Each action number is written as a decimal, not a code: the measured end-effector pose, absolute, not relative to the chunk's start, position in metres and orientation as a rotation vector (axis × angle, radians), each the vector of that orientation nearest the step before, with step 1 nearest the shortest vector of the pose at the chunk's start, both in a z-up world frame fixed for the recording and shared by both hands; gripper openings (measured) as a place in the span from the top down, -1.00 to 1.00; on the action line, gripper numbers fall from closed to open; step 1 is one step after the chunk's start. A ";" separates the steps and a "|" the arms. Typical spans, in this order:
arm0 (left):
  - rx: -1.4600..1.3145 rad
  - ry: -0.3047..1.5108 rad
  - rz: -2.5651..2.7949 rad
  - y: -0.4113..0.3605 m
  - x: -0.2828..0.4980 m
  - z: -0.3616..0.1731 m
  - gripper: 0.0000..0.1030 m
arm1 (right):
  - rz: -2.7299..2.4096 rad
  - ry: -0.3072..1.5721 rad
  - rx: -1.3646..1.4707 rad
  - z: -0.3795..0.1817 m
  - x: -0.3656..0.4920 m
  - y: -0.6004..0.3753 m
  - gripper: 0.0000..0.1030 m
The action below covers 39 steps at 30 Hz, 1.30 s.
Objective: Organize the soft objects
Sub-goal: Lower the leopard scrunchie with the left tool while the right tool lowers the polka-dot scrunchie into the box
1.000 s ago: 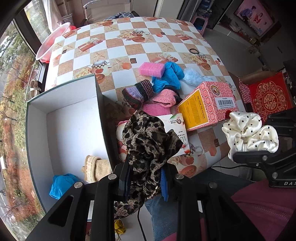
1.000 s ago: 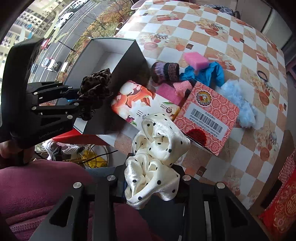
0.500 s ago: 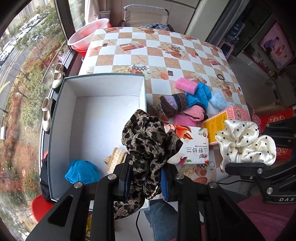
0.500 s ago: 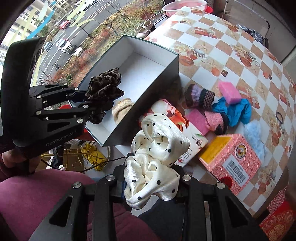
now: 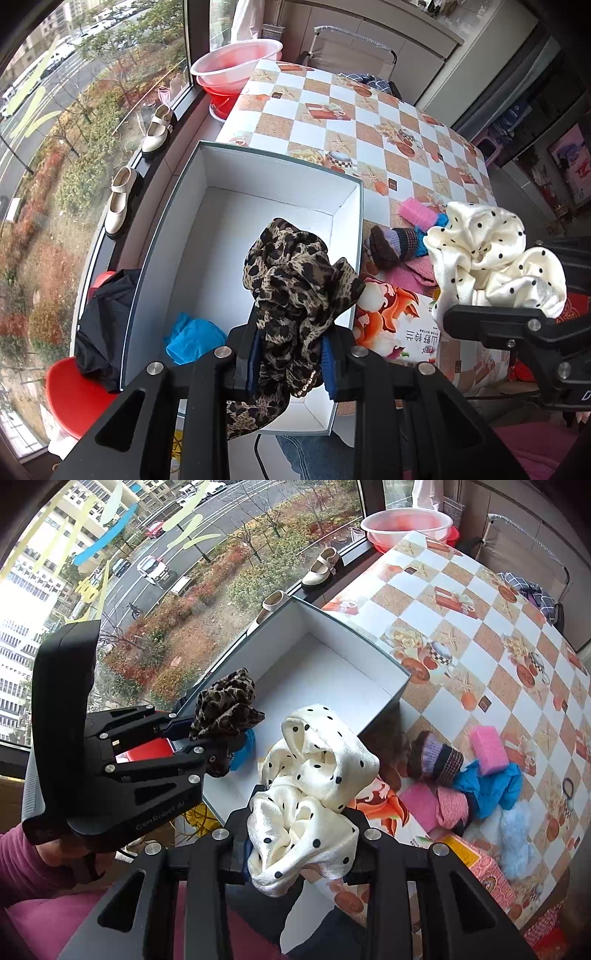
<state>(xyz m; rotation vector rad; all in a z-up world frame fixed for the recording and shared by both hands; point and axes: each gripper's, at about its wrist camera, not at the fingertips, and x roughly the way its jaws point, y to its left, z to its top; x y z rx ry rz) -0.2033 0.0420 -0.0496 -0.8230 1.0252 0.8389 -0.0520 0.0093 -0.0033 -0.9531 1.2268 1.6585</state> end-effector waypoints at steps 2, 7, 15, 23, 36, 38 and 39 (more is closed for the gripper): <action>-0.838 1.017 0.852 0.045 -0.207 -0.051 0.43 | 1.673 1.222 -0.965 -0.002 -0.058 0.017 0.35; -0.860 1.006 0.878 0.049 -0.213 -0.055 0.43 | 1.697 1.204 -1.004 -0.004 -0.071 0.032 0.35; -0.886 0.992 0.913 0.054 -0.222 -0.059 0.43 | 1.712 1.199 -1.039 -0.010 -0.081 0.048 0.35; -0.893 0.999 0.919 0.056 -0.223 -0.063 0.43 | 1.703 1.208 -1.050 -0.014 -0.079 0.053 0.35; -0.892 1.004 0.917 0.059 -0.220 -0.065 0.43 | 1.691 1.211 -1.058 -0.017 -0.079 0.057 0.35; -0.892 1.004 0.917 0.060 -0.220 -0.066 0.43 | 1.691 1.212 -1.058 -0.017 -0.079 0.057 0.35; -0.892 1.005 0.918 0.060 -0.220 -0.066 0.43 | 1.691 1.212 -1.058 -0.017 -0.079 0.057 0.35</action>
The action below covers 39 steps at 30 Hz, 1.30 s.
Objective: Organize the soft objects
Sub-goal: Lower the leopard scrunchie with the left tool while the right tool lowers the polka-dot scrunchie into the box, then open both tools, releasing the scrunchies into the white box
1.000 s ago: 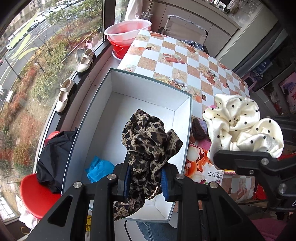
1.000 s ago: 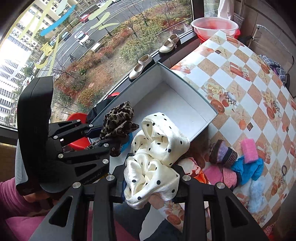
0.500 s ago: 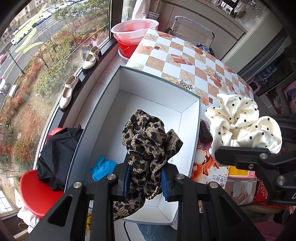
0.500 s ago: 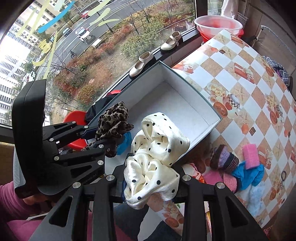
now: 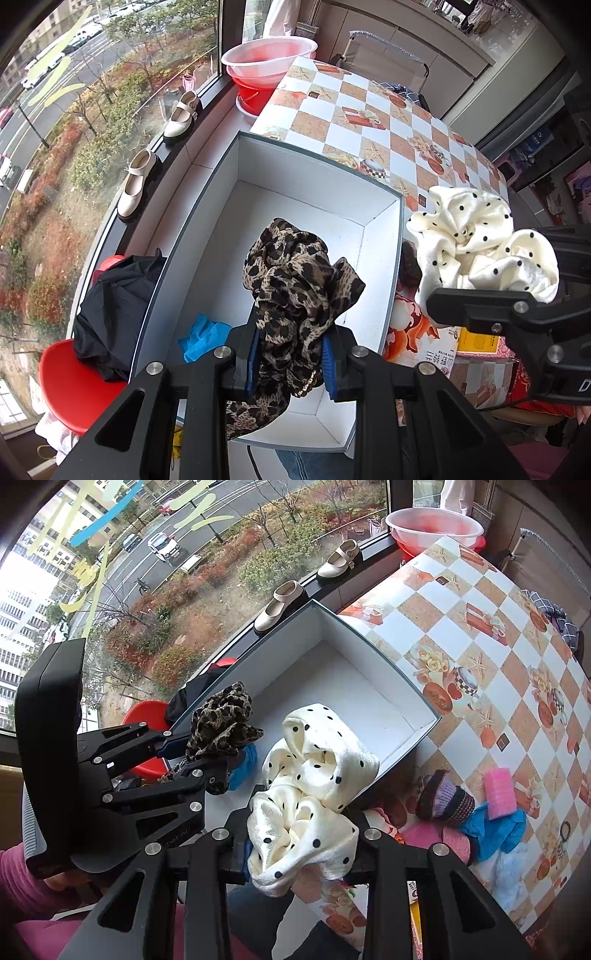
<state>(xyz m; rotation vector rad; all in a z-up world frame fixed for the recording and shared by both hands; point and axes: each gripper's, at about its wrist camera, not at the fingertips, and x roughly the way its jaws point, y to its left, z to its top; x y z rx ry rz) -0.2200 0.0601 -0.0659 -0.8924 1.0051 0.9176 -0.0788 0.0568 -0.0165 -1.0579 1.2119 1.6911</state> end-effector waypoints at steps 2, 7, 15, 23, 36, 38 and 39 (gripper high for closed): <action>-0.893 1.004 0.918 0.061 -0.221 -0.066 0.43 | 1.690 1.212 -1.060 -0.017 -0.079 0.057 0.35; -0.896 1.003 0.920 0.061 -0.223 -0.067 0.43 | 1.690 1.212 -1.069 -0.019 -0.079 0.060 0.35; -0.895 1.006 0.920 0.063 -0.223 -0.068 0.43 | 1.686 1.221 -1.077 -0.024 -0.080 0.063 0.35; -0.895 0.999 0.939 0.065 -0.228 -0.073 0.43 | 1.657 1.249 -1.054 -0.030 -0.072 0.065 0.35; -0.911 1.011 0.985 0.078 -0.224 -0.085 0.32 | 1.618 1.265 -1.072 -0.045 -0.074 0.082 0.35; -0.909 1.018 0.996 0.079 -0.224 -0.085 0.21 | 1.616 1.263 -1.074 -0.045 -0.074 0.083 0.35; -0.909 1.022 1.000 0.079 -0.224 -0.086 0.12 | 1.614 1.262 -1.074 -0.046 -0.074 0.084 0.35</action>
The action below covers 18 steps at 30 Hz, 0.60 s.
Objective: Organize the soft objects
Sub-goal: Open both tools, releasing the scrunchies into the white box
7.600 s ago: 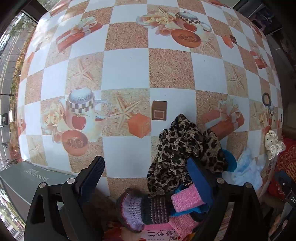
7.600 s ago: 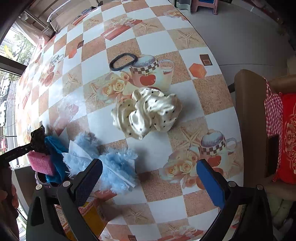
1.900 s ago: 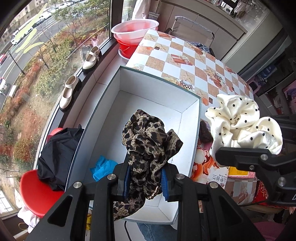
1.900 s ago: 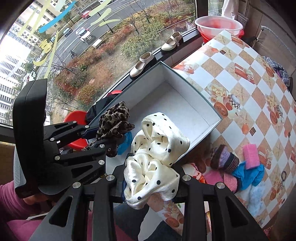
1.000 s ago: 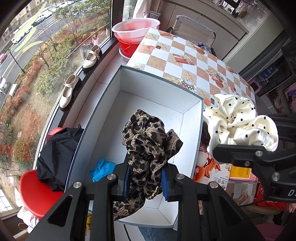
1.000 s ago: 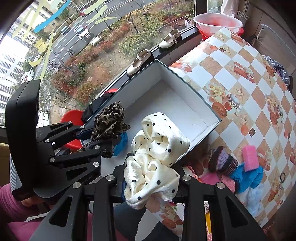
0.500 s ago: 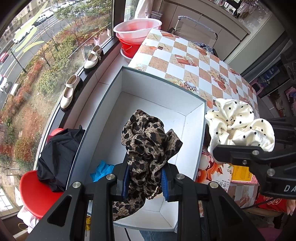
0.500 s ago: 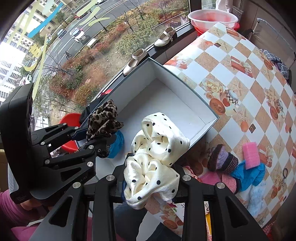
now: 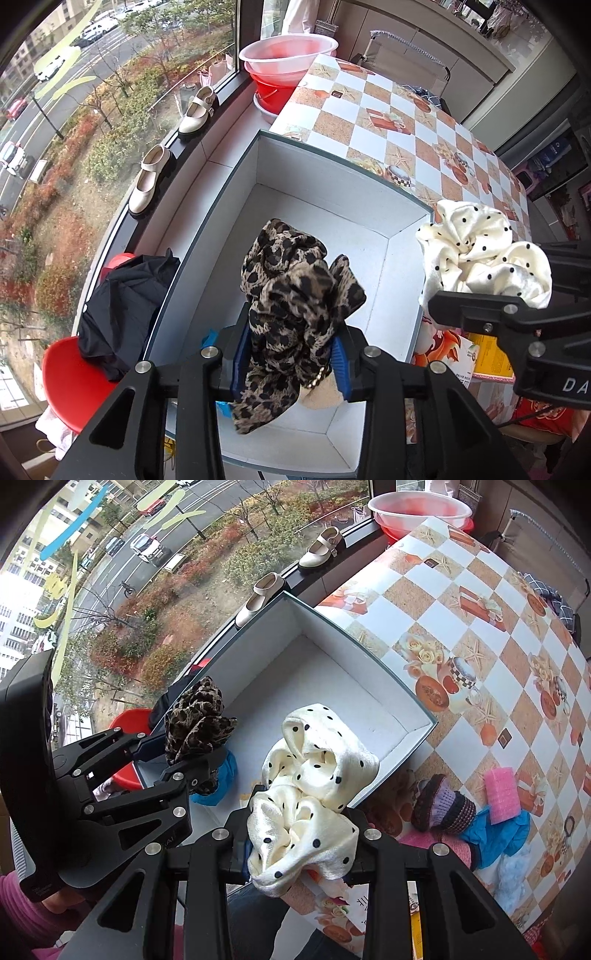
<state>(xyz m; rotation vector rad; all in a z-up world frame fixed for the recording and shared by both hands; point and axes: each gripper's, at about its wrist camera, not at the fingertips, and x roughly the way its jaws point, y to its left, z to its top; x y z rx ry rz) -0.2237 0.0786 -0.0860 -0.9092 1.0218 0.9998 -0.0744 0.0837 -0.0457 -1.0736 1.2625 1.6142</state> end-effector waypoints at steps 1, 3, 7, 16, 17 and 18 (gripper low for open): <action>-0.909 1.027 1.005 0.079 -0.224 -0.087 0.00 | 1.614 1.263 -1.073 -0.046 -0.074 0.084 0.35; -0.908 1.036 1.021 0.078 -0.224 -0.088 -0.17 | 1.609 1.263 -1.068 -0.045 -0.075 0.086 0.35; -0.906 1.054 1.054 0.078 -0.225 -0.089 -0.38 | 1.603 1.266 -1.051 -0.043 -0.076 0.091 0.17; -0.965 1.117 1.042 0.082 -0.225 -0.099 -0.60 | 1.565 1.264 -1.010 -0.037 -0.069 0.093 -0.81; -0.966 1.124 1.045 0.082 -0.225 -0.100 -0.62 | 1.553 1.273 -1.012 -0.038 -0.067 0.092 -0.81; -0.969 1.136 1.046 0.082 -0.224 -0.101 -0.70 | 1.545 1.279 -1.011 -0.039 -0.065 0.091 -0.81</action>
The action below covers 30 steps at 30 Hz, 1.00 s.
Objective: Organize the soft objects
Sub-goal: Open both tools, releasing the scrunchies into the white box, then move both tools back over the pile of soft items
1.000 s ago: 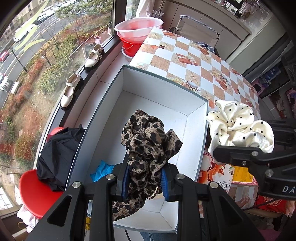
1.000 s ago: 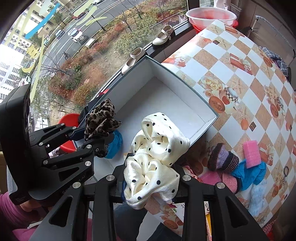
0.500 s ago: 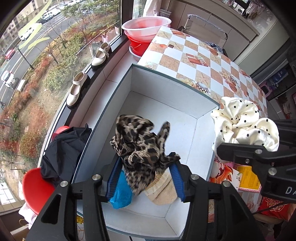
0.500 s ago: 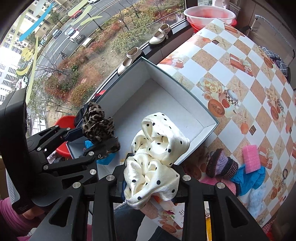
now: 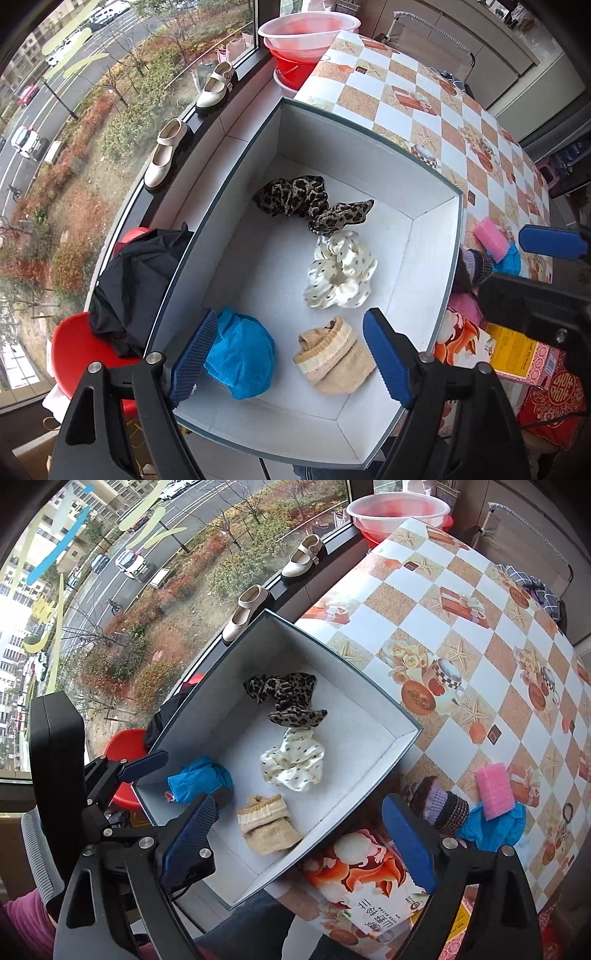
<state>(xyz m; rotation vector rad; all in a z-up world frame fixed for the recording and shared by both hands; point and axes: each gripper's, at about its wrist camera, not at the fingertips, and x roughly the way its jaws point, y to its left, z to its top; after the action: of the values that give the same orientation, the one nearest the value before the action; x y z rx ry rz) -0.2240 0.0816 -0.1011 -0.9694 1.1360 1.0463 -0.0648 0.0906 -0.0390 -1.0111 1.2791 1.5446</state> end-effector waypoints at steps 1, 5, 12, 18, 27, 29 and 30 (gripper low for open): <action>-0.976 1.140 1.040 0.082 -0.223 -0.102 -0.77 | 1.538 1.284 -1.009 -0.039 -0.062 0.089 -0.81; -1.014 1.121 0.977 0.080 -0.219 -0.100 -0.77 | 1.516 1.321 -0.981 -0.038 -0.050 0.083 -0.81; -1.021 1.114 0.921 0.080 -0.205 -0.084 -0.78 | 1.506 1.386 -0.863 -0.015 -0.020 0.067 -0.81; -0.921 1.146 0.958 0.079 -0.190 -0.071 -0.78 | 1.475 1.436 -0.737 0.006 0.019 0.044 -0.81; -0.901 1.188 0.965 0.079 -0.185 -0.073 -0.78 | 1.343 1.511 -0.584 0.010 0.091 -0.002 -0.81; -0.920 1.159 0.967 0.083 -0.190 -0.070 -0.78 | 1.305 1.524 -0.553 0.009 0.108 -0.011 -0.81; -0.931 1.139 0.968 0.087 -0.195 -0.066 -0.78 | 1.285 1.525 -0.541 0.008 0.117 -0.015 -0.81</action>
<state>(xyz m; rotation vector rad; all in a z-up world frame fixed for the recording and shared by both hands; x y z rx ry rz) -0.1953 0.0869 -0.0659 -0.9310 1.1391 0.9680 0.1165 -0.0154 0.0083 -0.5407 1.5254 1.2853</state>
